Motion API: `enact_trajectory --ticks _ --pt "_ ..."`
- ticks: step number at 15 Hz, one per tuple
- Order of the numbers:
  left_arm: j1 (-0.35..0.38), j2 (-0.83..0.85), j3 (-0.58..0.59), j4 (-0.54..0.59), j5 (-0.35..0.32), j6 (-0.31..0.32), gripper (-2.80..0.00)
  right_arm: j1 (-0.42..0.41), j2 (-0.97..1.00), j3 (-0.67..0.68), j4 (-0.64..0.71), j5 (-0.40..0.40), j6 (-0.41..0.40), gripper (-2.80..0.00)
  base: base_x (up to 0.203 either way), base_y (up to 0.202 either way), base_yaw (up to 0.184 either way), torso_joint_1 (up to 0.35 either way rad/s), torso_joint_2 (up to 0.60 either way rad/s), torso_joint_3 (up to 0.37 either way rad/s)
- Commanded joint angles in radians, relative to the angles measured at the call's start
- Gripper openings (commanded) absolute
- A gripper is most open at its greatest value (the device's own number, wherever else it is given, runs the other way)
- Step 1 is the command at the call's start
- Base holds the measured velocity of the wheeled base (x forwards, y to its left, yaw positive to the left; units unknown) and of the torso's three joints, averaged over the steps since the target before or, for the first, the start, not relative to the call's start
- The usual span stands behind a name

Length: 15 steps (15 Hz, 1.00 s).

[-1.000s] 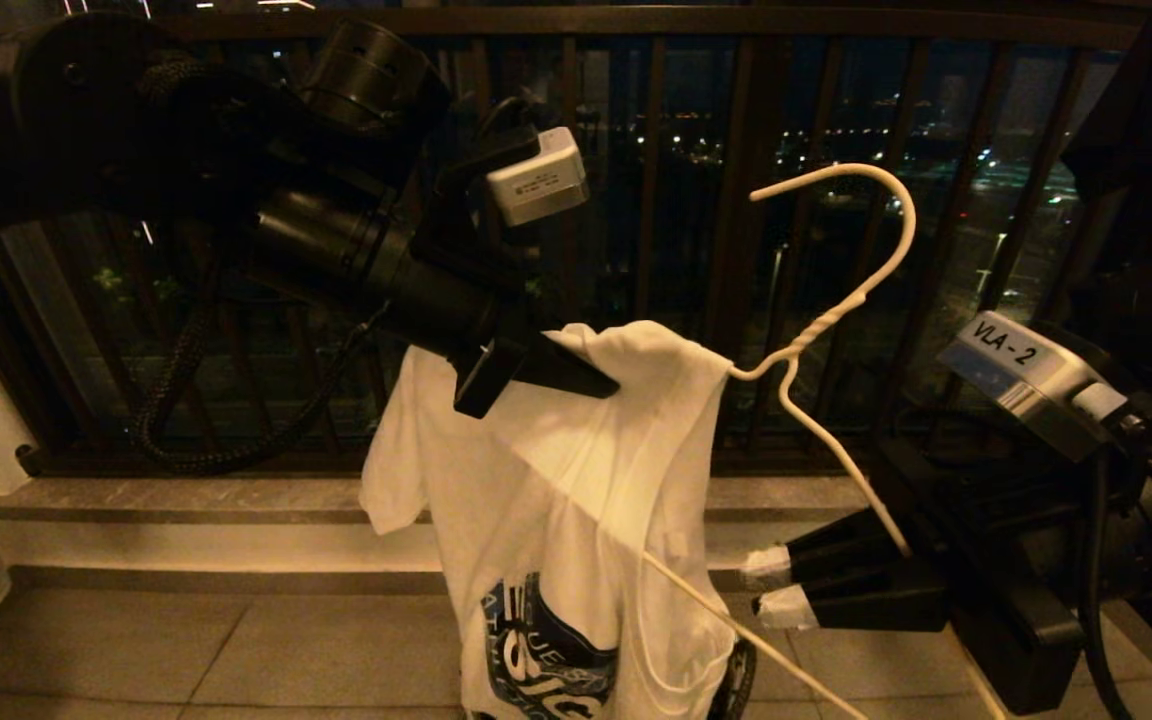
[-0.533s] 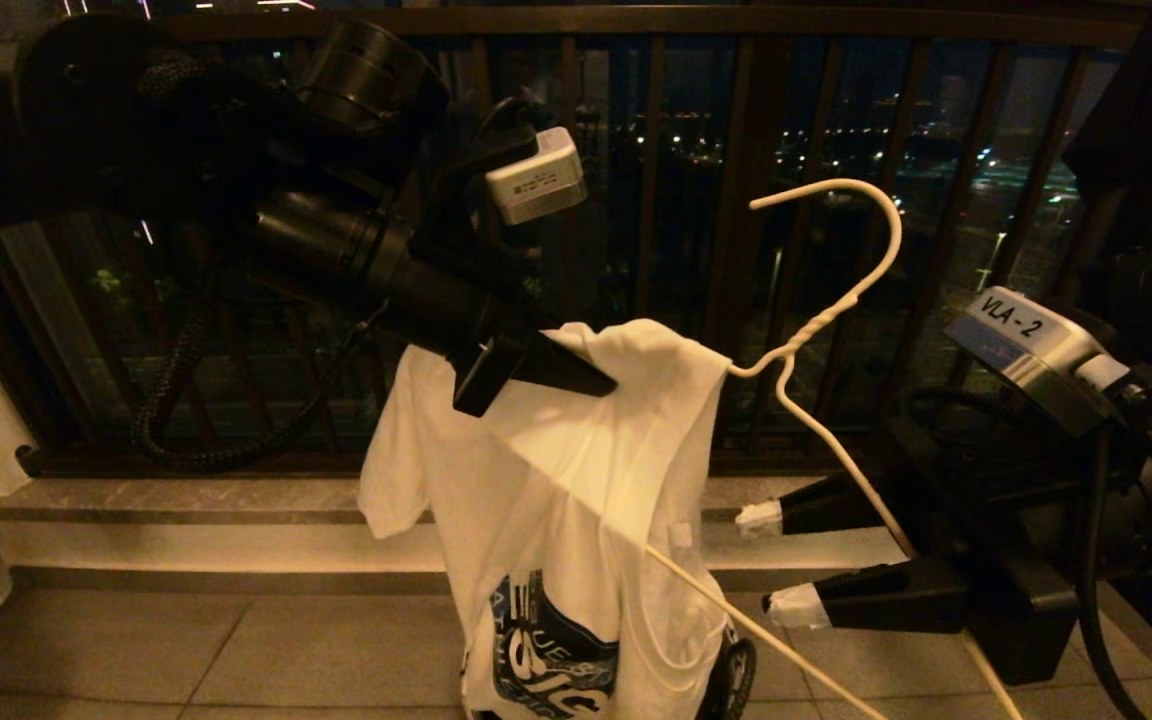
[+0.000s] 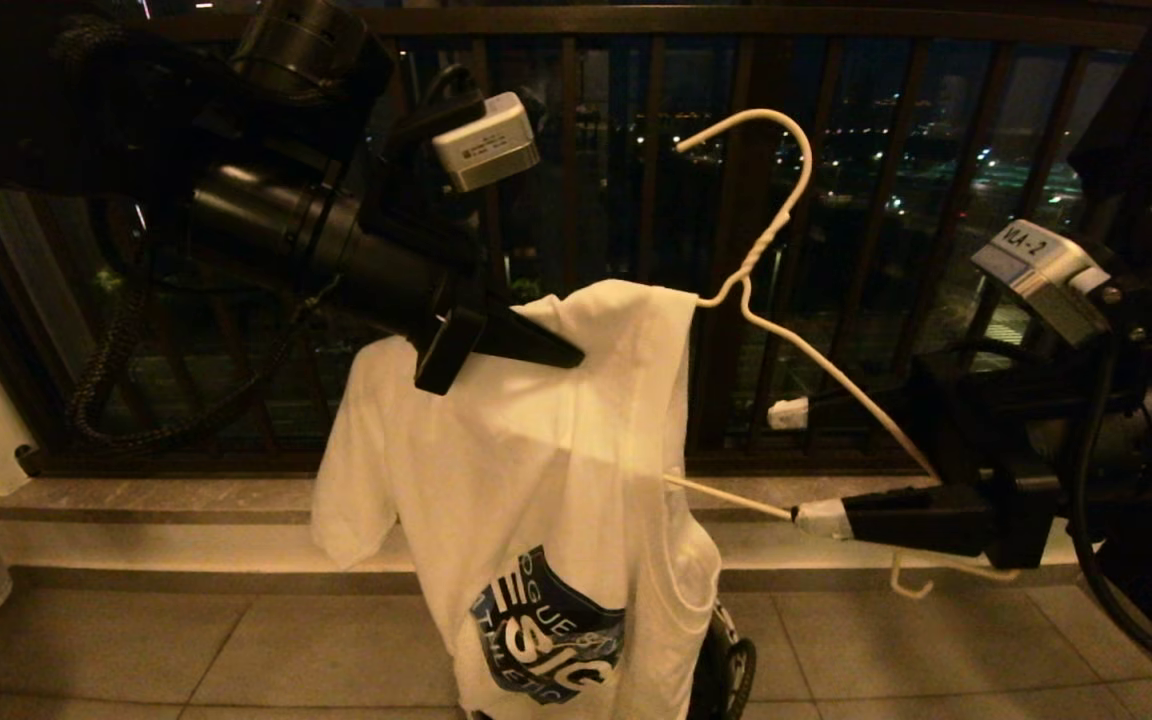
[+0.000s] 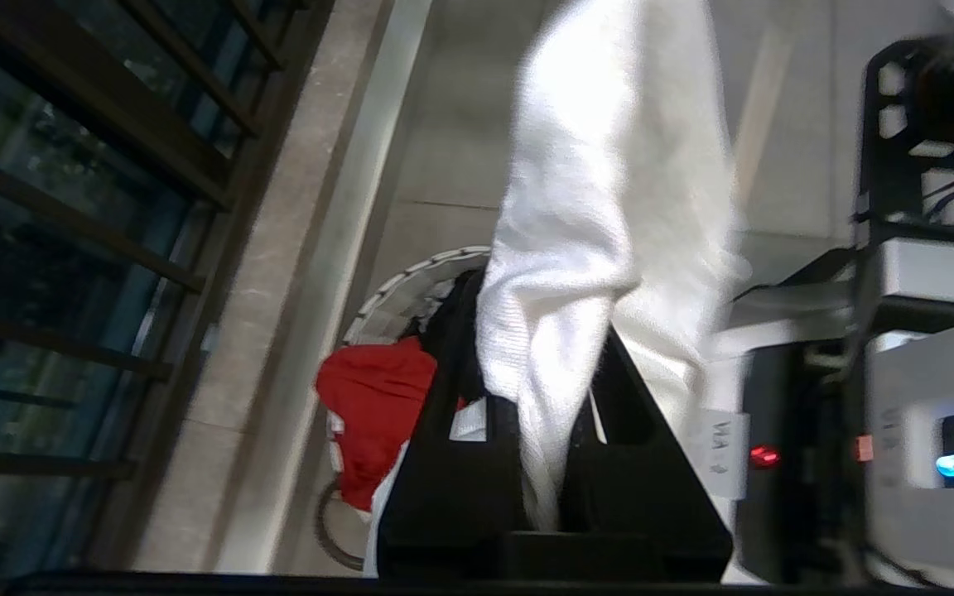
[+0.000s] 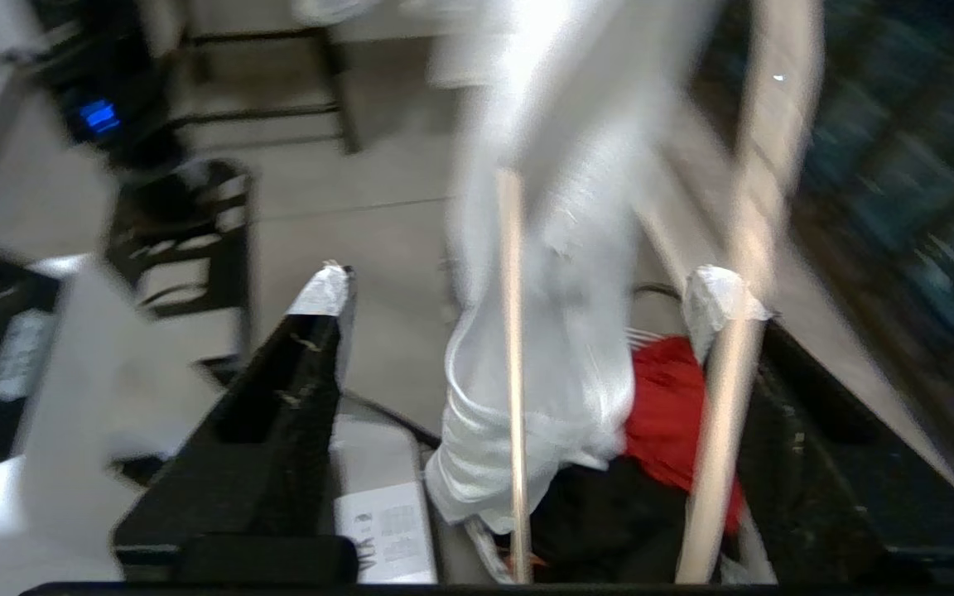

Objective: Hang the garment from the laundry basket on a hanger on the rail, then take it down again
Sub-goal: Hang the clothes on the clothes rack

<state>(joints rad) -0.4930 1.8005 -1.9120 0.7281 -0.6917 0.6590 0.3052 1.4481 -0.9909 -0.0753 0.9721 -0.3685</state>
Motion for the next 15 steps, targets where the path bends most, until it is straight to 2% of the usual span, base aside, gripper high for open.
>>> enact_trajectory --ticks 1,7,9,10,13,15 --pt "0.005 -0.033 0.022 0.004 -0.004 -0.004 -2.8 -0.067 0.008 -0.037 0.0 0.004 0.028 0.0 0.0 0.0 0.0 0.0 0.0 0.0" --pt "0.028 -0.103 0.068 0.001 -0.003 -0.029 -2.8 -0.19 0.016 -0.138 -0.002 0.003 0.204 0.0 0.0 0.0 0.0 0.0 0.0 0.0" --pt "0.038 -0.118 0.093 -0.001 -0.002 -0.044 -2.8 -0.215 0.001 -0.164 0.003 -0.05 0.229 0.0 0.0 0.0 0.0 0.0 0.0 0.0" --pt "0.045 -0.118 0.099 -0.001 -0.003 -0.046 -2.8 -0.216 -0.021 -0.166 0.006 -0.083 0.256 -2.8 0.0 0.0 0.0 0.0 0.0 0.0" --pt "0.049 -0.119 0.093 -0.047 -0.002 -0.092 -2.8 -0.216 -0.167 -0.171 0.088 -0.116 0.362 -2.8 0.0 0.0 0.0 0.0 0.0 0.0" --pt "0.07 -0.13 0.096 -0.096 0.001 -0.168 -2.8 -0.206 -0.24 -0.238 0.267 -0.144 0.476 -2.8 0.0 0.0 0.0 0.0 0.0 0.0"
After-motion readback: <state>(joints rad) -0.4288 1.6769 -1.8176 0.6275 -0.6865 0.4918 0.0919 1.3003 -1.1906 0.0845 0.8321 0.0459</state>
